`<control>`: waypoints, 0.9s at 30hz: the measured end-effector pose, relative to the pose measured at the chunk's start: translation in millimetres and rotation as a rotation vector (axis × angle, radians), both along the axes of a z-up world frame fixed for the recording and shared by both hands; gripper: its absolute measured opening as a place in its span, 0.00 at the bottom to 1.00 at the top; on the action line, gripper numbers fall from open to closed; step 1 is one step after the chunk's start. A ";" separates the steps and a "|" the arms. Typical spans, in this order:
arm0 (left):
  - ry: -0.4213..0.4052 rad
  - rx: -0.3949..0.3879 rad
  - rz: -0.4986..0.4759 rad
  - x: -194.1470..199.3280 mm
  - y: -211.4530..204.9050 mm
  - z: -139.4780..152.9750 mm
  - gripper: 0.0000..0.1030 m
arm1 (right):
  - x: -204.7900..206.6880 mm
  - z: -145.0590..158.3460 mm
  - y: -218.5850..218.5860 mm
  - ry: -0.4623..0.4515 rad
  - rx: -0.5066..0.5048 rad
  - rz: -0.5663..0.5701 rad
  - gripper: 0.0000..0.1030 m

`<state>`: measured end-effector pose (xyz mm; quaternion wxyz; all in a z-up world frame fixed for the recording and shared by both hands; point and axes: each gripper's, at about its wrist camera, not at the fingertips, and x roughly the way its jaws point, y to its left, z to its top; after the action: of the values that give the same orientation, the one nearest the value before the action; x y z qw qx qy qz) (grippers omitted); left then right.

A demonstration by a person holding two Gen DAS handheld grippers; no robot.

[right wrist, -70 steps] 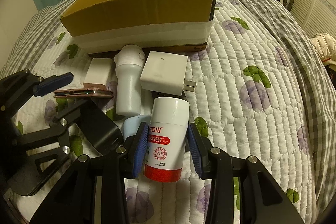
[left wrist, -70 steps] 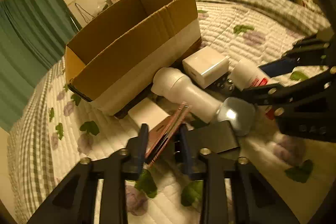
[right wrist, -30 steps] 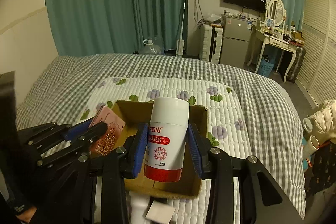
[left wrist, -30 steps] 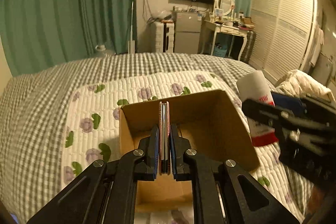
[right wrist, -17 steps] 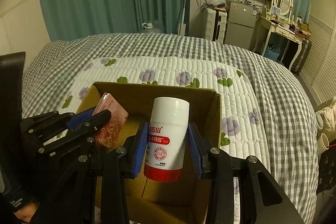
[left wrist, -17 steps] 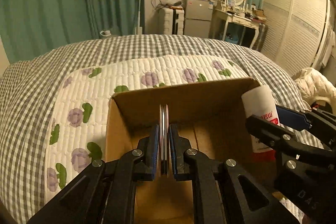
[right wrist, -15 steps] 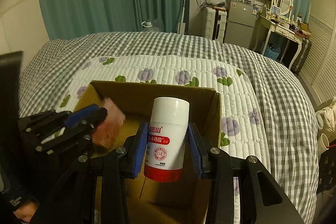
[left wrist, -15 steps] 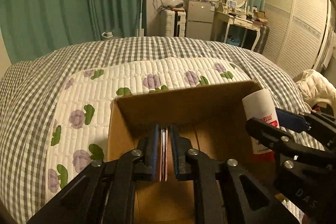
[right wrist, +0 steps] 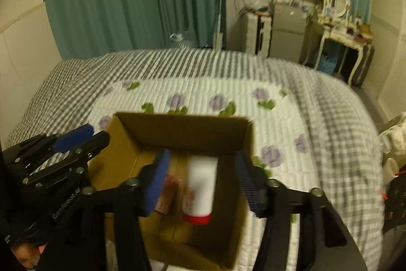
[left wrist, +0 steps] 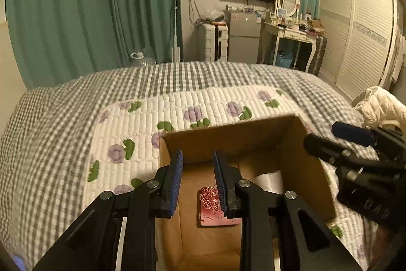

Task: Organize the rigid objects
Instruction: 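Carry both held items over the cardboard box and open both tools to drop them, then grasp the black charger block with the left tool while the right tool grasps the light blue egg case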

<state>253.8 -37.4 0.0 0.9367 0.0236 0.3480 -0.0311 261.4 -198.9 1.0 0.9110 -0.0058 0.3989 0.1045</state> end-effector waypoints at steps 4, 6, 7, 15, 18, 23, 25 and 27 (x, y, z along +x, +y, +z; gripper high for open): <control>-0.033 -0.008 0.009 -25.2 1.3 27.3 0.53 | -26.3 43.1 -10.9 -0.044 -0.001 -0.026 0.55; -0.065 -0.017 0.014 -44.3 3.4 42.0 0.60 | -40.9 59.7 -15.1 -0.063 -0.006 -0.035 0.63; -0.071 -0.022 0.014 -52.6 4.3 47.0 0.66 | -61.4 75.2 -18.9 -0.088 -0.024 -0.048 0.71; -0.121 -0.025 0.013 -123.5 9.2 60.1 0.99 | -130.7 71.2 -26.9 -0.078 -0.040 -0.067 0.95; -0.118 0.018 -0.004 -142.0 7.1 50.1 0.99 | -148.9 57.4 -30.5 -0.063 -0.037 -0.098 0.95; -0.076 0.084 -0.007 -157.8 5.5 8.5 0.99 | -176.1 24.9 -30.7 -0.024 -0.031 -0.131 0.95; -0.046 0.102 -0.004 -160.8 5.3 -14.0 0.99 | -183.4 9.0 -27.5 0.000 -0.040 -0.132 0.95; 0.003 0.096 -0.006 -160.9 7.2 -38.9 1.00 | -190.3 -11.6 -24.1 0.028 -0.055 -0.133 0.95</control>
<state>92.9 -30.1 -39.0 0.9338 0.0694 0.3505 -0.0172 71.1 -222.9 -10.6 0.9097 -0.0025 0.4140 0.0327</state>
